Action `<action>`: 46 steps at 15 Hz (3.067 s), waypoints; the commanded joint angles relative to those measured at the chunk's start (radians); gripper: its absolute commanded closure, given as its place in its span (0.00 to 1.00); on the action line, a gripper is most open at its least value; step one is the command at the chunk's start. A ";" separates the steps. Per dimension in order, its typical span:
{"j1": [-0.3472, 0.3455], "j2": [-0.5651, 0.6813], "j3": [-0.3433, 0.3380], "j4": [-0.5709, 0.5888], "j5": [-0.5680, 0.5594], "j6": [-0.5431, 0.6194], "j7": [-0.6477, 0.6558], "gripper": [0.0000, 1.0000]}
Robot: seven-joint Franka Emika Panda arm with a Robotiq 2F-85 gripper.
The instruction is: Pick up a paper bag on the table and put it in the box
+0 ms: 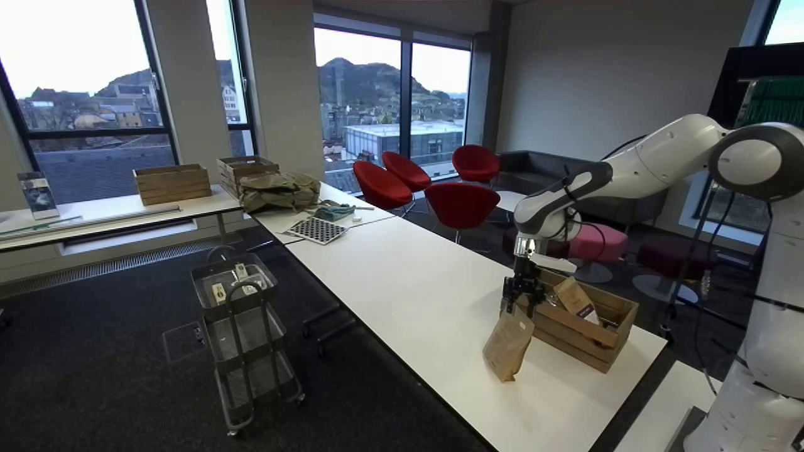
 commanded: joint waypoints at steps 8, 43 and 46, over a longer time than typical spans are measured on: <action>-0.017 -0.080 0.006 -0.025 -0.047 0.002 0.013 1.00; -0.178 -0.477 -0.109 0.141 0.088 -0.014 0.667 1.00; -0.207 -0.462 -0.126 0.138 0.064 -0.017 0.709 1.00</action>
